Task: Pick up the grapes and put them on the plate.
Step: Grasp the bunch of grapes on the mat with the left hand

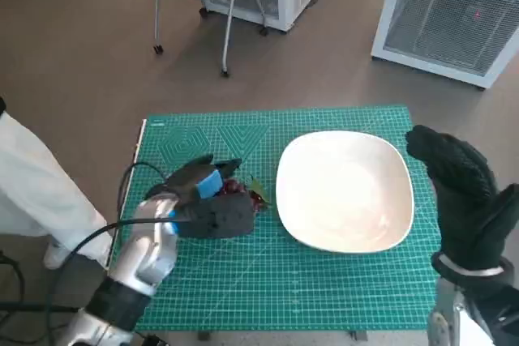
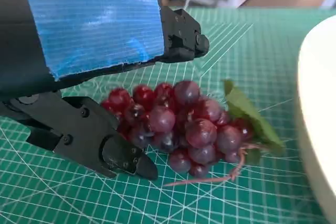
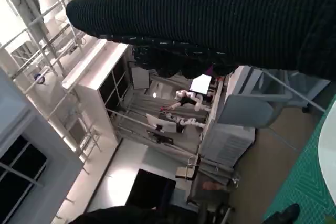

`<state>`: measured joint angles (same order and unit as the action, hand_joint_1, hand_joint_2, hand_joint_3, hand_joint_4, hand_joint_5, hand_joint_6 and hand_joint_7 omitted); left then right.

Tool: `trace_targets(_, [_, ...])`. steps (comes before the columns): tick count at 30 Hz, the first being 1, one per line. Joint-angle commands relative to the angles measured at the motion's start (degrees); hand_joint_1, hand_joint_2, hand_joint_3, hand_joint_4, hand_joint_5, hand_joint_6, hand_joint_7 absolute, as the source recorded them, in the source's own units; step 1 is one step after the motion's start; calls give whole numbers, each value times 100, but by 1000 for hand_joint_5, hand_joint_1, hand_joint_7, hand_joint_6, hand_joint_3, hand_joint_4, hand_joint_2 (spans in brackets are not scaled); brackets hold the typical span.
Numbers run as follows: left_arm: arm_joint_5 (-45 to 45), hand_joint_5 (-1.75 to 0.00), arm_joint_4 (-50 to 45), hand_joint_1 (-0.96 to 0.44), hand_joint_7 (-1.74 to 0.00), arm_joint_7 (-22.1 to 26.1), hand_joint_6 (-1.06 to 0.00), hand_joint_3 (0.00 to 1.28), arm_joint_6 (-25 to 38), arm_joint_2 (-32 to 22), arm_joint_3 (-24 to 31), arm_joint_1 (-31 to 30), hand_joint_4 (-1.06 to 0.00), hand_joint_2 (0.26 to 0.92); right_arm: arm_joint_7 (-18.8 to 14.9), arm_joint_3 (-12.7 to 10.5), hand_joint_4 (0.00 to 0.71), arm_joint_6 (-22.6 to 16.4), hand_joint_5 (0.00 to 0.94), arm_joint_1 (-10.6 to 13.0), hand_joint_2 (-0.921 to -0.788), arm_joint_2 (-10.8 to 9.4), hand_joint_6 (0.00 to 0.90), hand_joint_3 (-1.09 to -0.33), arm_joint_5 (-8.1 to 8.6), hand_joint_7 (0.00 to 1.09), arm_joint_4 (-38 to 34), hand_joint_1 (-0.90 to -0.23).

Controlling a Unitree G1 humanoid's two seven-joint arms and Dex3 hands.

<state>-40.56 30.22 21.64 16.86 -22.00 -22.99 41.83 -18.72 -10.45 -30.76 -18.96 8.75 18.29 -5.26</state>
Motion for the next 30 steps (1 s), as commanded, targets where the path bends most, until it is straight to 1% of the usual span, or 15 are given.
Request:
trace_targets(1, [-43, -1, 660, -218, -6, -117, -286, 3, -17, 210, -195, 310, -105, 736, -24, 8, 460, 64, 0, 127, -921, -13, 120, -551, 18, 537, -17, -527])
trace_targets(5, [-32, -1, 1127, -214, -5, -121, -287, 6, -10, 327, -325, 506, -105, 743, -6, 13, 460, 70, 0, 156, -921, -18, 120, -552, 0, 536, 29, -525])
trace_targets(9, [4, -2, 1400, -213, -2, -100, -284, 8, -16, 376, -395, 636, -109, 751, -9, 3, 460, 66, 0, 174, -921, -9, 120, -552, 3, 536, 40, -524])
trace_targets(17, [72, -2, 1716, -215, 0, -51, -281, 8, -85, 385, -455, 780, -113, 760, -4, -21, 459, 43, 0, 216, -921, 4, 120, -554, -12, 536, 49, -519])
trace_targets(30, [99, -3, 1918, -226, -1, -167, -279, 5, -187, 390, -465, 845, -123, 766, 32, -23, 459, 32, 1, 208, -921, -21, 120, -556, -89, 537, 27, -516])
